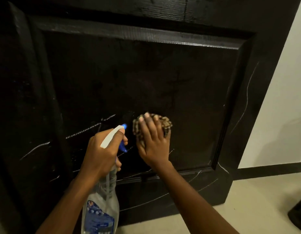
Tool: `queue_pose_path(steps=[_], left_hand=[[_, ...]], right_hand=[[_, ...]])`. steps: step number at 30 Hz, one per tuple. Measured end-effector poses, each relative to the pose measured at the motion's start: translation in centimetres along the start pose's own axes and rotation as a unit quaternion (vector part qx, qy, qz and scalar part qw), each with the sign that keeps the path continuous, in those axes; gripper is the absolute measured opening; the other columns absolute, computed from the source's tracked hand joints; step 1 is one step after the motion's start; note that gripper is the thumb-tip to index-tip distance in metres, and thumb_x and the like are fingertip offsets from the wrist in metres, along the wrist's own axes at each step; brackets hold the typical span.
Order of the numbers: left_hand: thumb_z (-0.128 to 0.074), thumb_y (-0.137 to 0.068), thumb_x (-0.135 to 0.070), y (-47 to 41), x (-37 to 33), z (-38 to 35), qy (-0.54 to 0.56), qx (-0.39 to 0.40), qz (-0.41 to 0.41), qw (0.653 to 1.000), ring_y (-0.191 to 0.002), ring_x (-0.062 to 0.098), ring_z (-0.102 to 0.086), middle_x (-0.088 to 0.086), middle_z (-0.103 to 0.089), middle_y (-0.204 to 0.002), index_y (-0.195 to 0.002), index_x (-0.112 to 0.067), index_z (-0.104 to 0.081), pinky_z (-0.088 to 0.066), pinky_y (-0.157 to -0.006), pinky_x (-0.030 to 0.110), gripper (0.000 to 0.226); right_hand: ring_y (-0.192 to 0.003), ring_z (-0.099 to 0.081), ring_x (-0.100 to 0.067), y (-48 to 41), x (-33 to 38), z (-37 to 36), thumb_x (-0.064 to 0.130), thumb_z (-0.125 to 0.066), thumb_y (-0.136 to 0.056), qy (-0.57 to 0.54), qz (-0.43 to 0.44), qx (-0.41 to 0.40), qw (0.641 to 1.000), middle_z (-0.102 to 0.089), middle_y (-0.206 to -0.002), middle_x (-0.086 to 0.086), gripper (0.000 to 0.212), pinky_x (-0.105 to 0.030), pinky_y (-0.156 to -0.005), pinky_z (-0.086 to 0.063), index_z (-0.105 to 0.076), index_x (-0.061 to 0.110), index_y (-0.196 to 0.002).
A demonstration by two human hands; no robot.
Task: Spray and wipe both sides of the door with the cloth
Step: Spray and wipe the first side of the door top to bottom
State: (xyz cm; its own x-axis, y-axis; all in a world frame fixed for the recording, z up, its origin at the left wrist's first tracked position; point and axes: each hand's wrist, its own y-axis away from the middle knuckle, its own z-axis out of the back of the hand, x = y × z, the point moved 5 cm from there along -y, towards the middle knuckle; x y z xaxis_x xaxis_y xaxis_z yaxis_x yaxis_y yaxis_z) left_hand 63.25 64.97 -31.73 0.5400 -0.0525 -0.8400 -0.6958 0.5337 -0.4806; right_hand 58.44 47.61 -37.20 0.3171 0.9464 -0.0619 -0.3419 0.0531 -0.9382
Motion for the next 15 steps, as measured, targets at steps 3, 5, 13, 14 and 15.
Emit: queue_pose_path(steps=[3,5,13,14,15], left_hand=[[-0.049,-0.103,-0.035,0.5,-0.1,0.6,-0.005,-0.005,0.003,1.000,-0.035,0.034,-0.057,0.010,-0.068,-0.060,-0.079,-0.008,-0.068,-0.051,-0.038,0.041,0.040],[-0.048,-0.103,-0.035,0.7,0.1,1.0,-0.003,-0.003,0.007,1.000,-0.035,0.035,-0.057,0.012,-0.068,-0.062,-0.079,-0.009,-0.068,-0.052,-0.038,0.041,0.040],[-0.048,-0.104,-0.031,1.1,0.3,2.8,0.006,-0.019,0.013,1.000,-0.036,0.035,-0.058,0.005,-0.072,-0.072,-0.080,-0.008,-0.069,-0.048,-0.037,0.034,0.039],[-0.048,-0.104,-0.031,1.2,0.3,3.1,0.005,-0.025,0.012,1.000,-0.035,0.035,-0.058,0.004,-0.071,-0.071,-0.080,-0.008,-0.069,-0.048,-0.038,0.033,0.039],[-0.048,-0.104,-0.031,1.3,0.2,3.3,0.004,-0.029,0.010,1.000,-0.035,0.035,-0.058,0.004,-0.071,-0.072,-0.079,-0.008,-0.069,-0.048,-0.038,0.034,0.040]], right_hand=[[-0.156,-0.010,-0.014,3.9,-1.8,-0.6,0.044,-0.046,-0.097,0.033,0.148,0.054,0.987,-0.015,-0.169,0.006,0.068,-0.057,-0.112,-0.033,-0.023,0.029,-0.159],[-0.156,-0.006,-0.012,4.6,-5.0,0.5,0.041,-0.048,-0.092,0.015,0.060,0.034,0.997,-0.009,-0.170,0.008,0.074,-0.055,-0.115,-0.028,-0.019,0.030,-0.159],[-0.156,0.003,-0.015,-4.2,-2.7,2.4,0.037,-0.041,-0.094,-0.097,-0.336,-0.120,0.929,-0.012,-0.169,-0.001,0.074,-0.054,-0.124,-0.001,-0.016,0.020,-0.161],[-0.156,0.002,-0.016,-4.4,-0.4,1.8,0.038,-0.041,-0.095,-0.069,-0.244,-0.086,0.964,-0.012,-0.169,-0.001,0.073,-0.052,-0.124,-0.001,-0.016,0.020,-0.161],[-0.157,0.000,-0.017,-3.8,1.7,0.9,0.040,-0.043,-0.095,-0.035,-0.132,-0.045,0.990,-0.013,-0.168,-0.001,0.073,-0.052,-0.123,-0.003,-0.017,0.021,-0.161]])
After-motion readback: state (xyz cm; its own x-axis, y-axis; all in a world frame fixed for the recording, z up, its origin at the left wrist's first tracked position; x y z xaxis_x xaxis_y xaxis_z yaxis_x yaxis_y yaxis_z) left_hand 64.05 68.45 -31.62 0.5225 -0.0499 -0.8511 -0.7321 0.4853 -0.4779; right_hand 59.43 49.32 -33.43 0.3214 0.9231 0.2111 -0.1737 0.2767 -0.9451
